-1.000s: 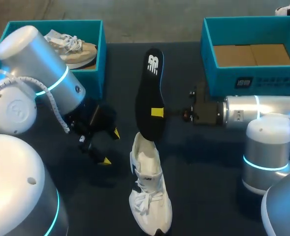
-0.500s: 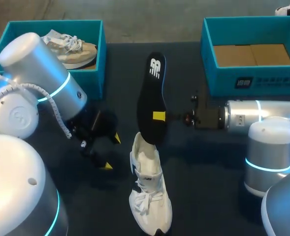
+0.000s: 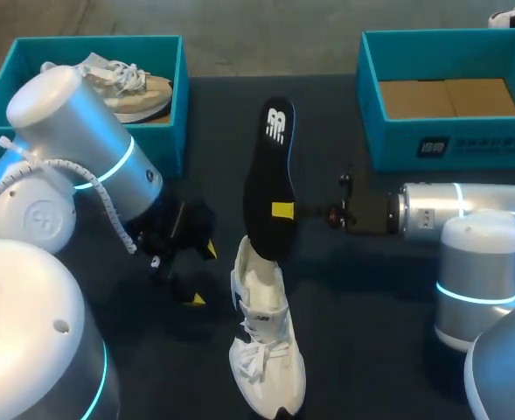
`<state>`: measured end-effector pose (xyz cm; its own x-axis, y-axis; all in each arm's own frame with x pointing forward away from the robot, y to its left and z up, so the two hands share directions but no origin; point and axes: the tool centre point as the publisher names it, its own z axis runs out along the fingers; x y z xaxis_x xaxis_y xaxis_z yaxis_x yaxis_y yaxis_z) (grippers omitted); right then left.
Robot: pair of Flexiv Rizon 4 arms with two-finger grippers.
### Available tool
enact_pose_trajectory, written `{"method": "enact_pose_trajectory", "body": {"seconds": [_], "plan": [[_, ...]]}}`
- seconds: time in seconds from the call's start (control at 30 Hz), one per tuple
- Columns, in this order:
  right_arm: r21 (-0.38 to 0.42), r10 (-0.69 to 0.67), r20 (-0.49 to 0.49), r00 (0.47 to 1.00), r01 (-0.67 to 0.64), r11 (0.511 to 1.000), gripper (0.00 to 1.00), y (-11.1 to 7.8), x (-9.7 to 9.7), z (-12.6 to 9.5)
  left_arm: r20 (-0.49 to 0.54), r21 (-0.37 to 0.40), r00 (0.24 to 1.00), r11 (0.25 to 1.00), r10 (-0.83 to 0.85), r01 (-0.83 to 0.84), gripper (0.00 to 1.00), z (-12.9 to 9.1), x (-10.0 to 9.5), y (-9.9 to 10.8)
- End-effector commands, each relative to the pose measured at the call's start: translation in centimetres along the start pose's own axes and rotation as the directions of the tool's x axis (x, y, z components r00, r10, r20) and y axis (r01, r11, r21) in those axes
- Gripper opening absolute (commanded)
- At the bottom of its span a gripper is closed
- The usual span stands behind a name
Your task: Take the shoe out of the shoebox, open the shoe tongue, remove and reinsert the insole, then place the shoe into the shoebox
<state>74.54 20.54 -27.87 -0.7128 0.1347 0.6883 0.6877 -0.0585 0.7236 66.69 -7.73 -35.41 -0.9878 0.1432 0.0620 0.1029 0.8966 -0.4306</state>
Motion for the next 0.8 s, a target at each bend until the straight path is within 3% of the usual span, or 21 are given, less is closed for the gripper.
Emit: {"method": "enact_pose_trajectory", "body": {"seconds": [0.03, 0.43, 0.8], "plan": [[-0.003, -0.005, 0.003, 1.0, 0.005, 1.0, 0.0, -0.1, 0.1, 0.2, 0.006, -0.006, 1.0, 1.0, -0.002, 0.002, 1.0, -0.3, 0.5, 0.0], [-0.012, -0.016, -0.015, 1.0, 0.016, 1.0, 0.0, -1.2, 0.2, -0.3, 0.006, -0.006, 1.0, 1.0, -0.002, 0.002, 1.0, -0.3, 0.5, 0.0], [-0.025, -0.035, -0.03, 0.999, 0.035, 0.999, 0.0, -1.7, 1.1, 0.5, 0.006, -0.006, 1.0, 1.0, -0.002, 0.002, 1.0, -0.3, 0.5, 0.0]]}}
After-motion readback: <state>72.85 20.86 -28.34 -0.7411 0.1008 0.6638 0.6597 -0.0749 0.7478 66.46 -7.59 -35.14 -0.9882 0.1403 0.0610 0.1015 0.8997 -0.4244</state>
